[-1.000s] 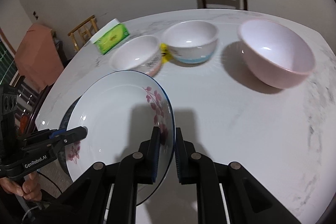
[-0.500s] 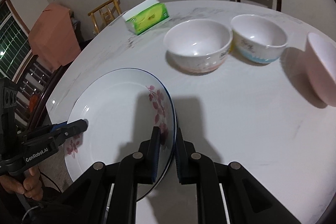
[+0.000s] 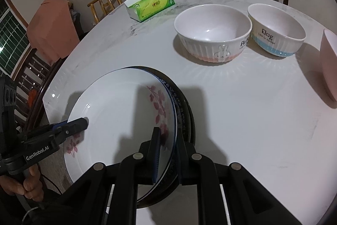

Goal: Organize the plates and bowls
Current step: 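Lower the pink-flowered plate onto the blue-and-white plates with the left gripper, then open the left gripper and release the pink-flowered plate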

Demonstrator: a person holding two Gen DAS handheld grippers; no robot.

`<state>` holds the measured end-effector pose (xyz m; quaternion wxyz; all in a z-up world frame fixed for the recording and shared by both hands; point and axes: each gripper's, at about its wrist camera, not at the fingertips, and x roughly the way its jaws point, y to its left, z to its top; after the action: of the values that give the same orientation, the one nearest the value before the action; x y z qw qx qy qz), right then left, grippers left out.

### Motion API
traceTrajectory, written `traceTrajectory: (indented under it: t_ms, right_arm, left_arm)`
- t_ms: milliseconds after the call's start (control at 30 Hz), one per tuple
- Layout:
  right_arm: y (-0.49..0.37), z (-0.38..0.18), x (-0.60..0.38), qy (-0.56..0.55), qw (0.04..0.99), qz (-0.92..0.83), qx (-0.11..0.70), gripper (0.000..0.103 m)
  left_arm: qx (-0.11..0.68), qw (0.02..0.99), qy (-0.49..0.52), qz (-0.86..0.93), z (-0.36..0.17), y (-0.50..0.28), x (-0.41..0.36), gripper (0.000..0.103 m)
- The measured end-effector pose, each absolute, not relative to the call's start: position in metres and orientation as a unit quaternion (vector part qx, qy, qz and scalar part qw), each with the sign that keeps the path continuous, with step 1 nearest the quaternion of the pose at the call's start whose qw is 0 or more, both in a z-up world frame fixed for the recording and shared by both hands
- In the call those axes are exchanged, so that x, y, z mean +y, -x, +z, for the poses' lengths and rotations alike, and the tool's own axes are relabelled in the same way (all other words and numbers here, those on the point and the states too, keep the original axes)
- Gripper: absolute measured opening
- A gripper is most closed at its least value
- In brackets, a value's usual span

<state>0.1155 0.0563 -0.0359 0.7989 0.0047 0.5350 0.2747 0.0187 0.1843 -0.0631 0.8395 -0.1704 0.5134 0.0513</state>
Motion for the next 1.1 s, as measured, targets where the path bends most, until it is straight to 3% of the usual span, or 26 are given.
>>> traceTrajectory:
  t_ms: [600, 800, 1100]
  right_arm:
    - [-0.116, -0.033, 0.064, 0.021, 0.801, 0.264, 0.537, 0.017]
    - [-0.111, -0.022, 0.067, 0.040, 0.813, 0.263, 0.518, 0.030]
    - [-0.108, -0.012, 0.063, 0.037, 0.819, 0.269, 0.506, 0.030]
  left_arm:
    - [0.525, 0.834, 0.158, 0.063, -0.064, -0.025, 0.183, 0.018]
    - [0.507, 0.849, 0.128, 0.076, -0.052, -0.027, 0.177, 0.027]
    - [0.498, 0.857, 0.100, 0.090, -0.042, -0.029, 0.166, 0.029]
